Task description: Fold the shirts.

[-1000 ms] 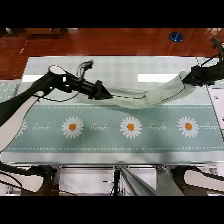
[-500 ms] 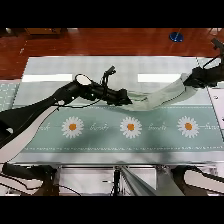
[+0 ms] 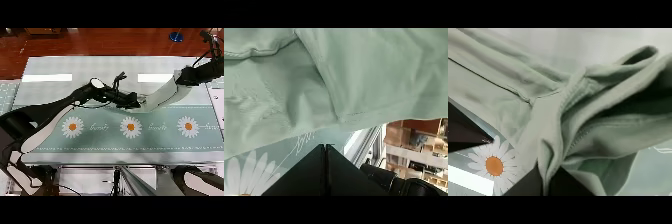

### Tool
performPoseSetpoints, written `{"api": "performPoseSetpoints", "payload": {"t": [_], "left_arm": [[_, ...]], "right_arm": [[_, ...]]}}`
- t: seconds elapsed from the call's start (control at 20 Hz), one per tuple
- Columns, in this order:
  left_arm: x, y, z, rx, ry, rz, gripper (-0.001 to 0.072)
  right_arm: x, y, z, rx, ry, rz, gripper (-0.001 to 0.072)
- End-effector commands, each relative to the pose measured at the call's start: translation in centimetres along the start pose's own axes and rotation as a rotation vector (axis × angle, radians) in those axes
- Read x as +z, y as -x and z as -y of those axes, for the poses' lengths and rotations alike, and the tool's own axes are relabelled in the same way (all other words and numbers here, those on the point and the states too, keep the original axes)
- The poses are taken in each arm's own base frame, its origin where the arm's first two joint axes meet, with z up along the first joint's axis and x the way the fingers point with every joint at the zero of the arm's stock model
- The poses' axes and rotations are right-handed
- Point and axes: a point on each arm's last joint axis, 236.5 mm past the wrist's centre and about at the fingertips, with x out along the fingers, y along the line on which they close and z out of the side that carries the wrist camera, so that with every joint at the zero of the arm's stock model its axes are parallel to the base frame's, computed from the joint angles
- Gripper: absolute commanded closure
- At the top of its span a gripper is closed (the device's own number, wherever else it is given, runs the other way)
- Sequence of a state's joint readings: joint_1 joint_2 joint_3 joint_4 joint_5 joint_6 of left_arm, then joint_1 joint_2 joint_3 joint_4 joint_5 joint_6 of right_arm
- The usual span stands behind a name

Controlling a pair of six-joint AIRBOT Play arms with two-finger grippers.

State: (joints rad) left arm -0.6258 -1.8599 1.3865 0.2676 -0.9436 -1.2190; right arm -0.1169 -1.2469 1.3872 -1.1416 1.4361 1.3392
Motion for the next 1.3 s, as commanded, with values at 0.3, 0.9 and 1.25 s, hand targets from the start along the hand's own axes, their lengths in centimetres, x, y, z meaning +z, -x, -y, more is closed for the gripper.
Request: {"api": "performPoseSetpoints", "payload": {"t": [0.3, 0.9, 1.25], "left_arm": [[-2.3, -4.4, -2.2, 0.027, 0.073, -0.071, 0.0686], [-0.7, 0.8, 2.1, -0.057, -0.105, -0.059, 0.0688], [-4.8, -8.0, 0.4, -0.086, 0.104, -0.093, 0.0688]], "right_arm": [[0.5, 4.2, -5.4, 0.057, 0.07, 0.136, 0.0685], [-0.7, 5.1, -2.3, -0.094, 0.096, 0.107, 0.0684], [-0.3, 5.1, -5.7, 0.048, 0.086, 0.133, 0.0684]]}}
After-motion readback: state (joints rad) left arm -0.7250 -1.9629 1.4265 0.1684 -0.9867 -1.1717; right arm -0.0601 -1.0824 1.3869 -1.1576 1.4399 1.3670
